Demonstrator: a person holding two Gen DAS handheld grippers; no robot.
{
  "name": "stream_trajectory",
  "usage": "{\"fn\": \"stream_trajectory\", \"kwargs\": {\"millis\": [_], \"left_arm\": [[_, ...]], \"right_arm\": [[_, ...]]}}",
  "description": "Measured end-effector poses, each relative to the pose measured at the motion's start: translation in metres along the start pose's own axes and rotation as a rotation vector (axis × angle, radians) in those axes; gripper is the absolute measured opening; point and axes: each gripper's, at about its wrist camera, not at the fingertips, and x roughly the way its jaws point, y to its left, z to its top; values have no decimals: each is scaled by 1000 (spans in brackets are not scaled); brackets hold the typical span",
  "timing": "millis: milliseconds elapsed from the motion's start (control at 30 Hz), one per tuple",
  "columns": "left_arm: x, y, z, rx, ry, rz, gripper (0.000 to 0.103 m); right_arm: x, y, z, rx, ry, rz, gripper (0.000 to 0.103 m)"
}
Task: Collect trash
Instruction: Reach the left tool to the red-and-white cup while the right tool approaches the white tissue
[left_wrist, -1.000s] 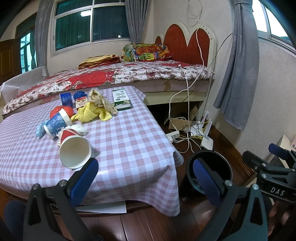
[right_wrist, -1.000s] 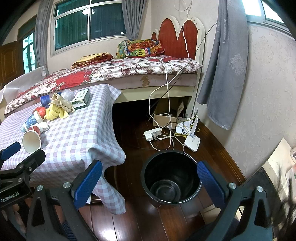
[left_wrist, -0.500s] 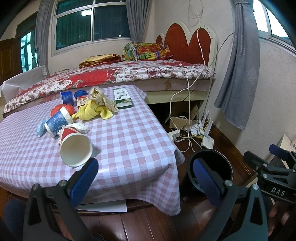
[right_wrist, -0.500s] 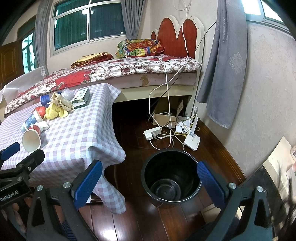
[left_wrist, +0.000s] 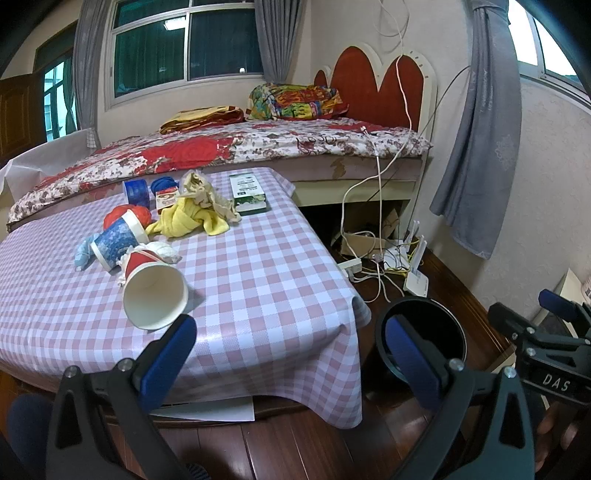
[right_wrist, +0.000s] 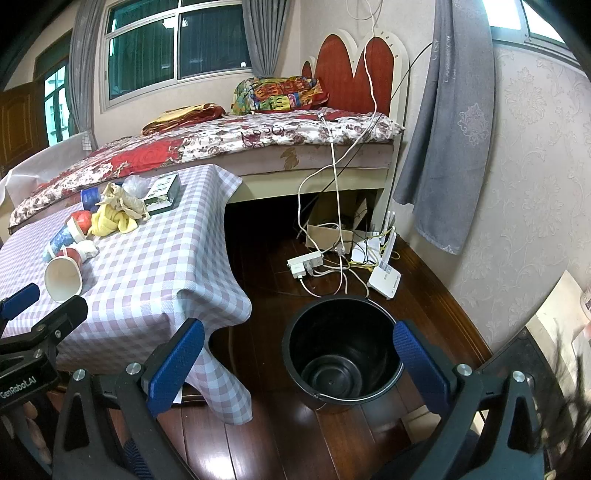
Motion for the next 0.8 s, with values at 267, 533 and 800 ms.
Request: {"fn": "stream_trajectory", "kwargs": {"millis": [267, 533, 800], "left_arm": [[-1, 1, -1, 1, 1, 2, 103], [5, 17, -4, -17, 17, 48, 103], [29, 45, 8, -63, 9, 179, 103]], "right_arm": [[0, -1, 0, 0, 1, 0, 103], [9, 10, -6, -7, 10, 20, 103], [22, 22, 3, -29, 11, 56, 103]]}}
